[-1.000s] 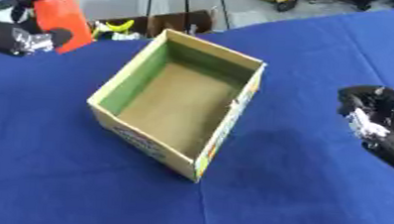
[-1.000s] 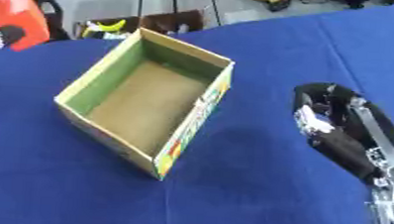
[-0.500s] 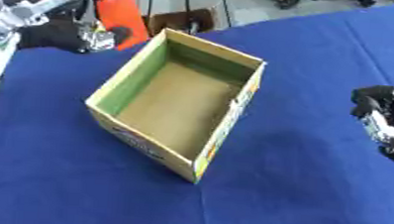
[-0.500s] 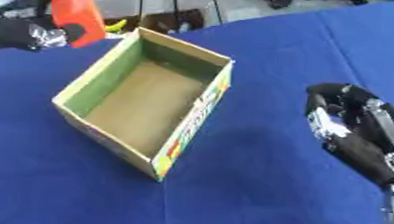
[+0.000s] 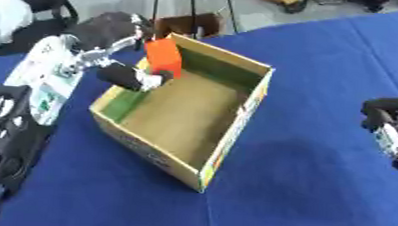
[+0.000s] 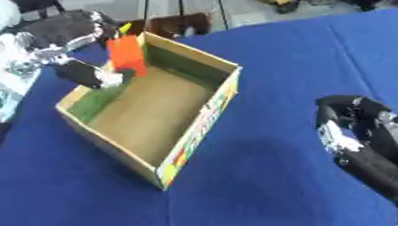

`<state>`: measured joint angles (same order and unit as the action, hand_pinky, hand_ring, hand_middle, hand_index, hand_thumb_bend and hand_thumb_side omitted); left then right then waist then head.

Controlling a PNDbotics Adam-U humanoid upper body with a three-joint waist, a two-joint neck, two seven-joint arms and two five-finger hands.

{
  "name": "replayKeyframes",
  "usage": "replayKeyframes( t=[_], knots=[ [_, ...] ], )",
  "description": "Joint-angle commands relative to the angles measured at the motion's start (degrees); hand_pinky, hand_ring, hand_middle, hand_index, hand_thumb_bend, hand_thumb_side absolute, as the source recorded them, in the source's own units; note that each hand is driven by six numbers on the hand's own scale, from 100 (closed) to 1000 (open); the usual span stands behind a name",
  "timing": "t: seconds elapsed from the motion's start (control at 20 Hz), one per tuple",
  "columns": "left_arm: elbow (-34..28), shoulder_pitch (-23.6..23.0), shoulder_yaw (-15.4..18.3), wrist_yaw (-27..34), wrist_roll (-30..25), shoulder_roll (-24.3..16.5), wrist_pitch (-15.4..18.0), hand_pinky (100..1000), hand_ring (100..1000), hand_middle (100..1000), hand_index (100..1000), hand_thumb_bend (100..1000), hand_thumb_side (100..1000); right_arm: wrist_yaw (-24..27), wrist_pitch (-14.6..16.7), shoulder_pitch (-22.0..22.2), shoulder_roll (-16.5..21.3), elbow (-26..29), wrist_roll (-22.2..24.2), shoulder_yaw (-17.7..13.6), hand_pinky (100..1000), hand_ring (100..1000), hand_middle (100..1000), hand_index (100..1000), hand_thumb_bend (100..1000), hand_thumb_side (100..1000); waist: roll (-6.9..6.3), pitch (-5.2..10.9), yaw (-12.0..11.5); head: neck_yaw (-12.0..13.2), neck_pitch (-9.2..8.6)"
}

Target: Pick up objects on the table and place them in the box.

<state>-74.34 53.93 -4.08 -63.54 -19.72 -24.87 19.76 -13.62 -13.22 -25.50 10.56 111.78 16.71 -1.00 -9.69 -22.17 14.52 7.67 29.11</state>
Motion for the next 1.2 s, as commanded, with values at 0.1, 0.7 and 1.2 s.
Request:
replayKeyframes(
  t=[0.1,0.7,1.2],
  knots=[
    [1.0,1.4,-0.3,-1.9,0.8,-0.1,0.9,337,526,542,618,100,779,0.6,0.3,-0.9,0.9,0.7,0.2,0.1,854,836,526,737,100,467,0.69,0.93,0.1,0.4,-0.95],
    [1.9,1.0,-0.8,-3.8,-9.3,0.0,6.5,741,900,950,1000,925,762,0.5,0.2,-0.9,0.4,0.6,0.3,0.1,853,833,524,735,100,409,1.03,1.37,0.3,-0.5,-0.76],
    [-5.5,-0.9,4.3,4.6,3.5,-1.4,-0.8,659,820,860,983,957,1000,0.5,0.1,-0.7,-0.1,0.7,-0.3,-0.2,853,833,524,735,100,416,1.82,1.83,-0.8,-1.6,0.32]
  ],
)
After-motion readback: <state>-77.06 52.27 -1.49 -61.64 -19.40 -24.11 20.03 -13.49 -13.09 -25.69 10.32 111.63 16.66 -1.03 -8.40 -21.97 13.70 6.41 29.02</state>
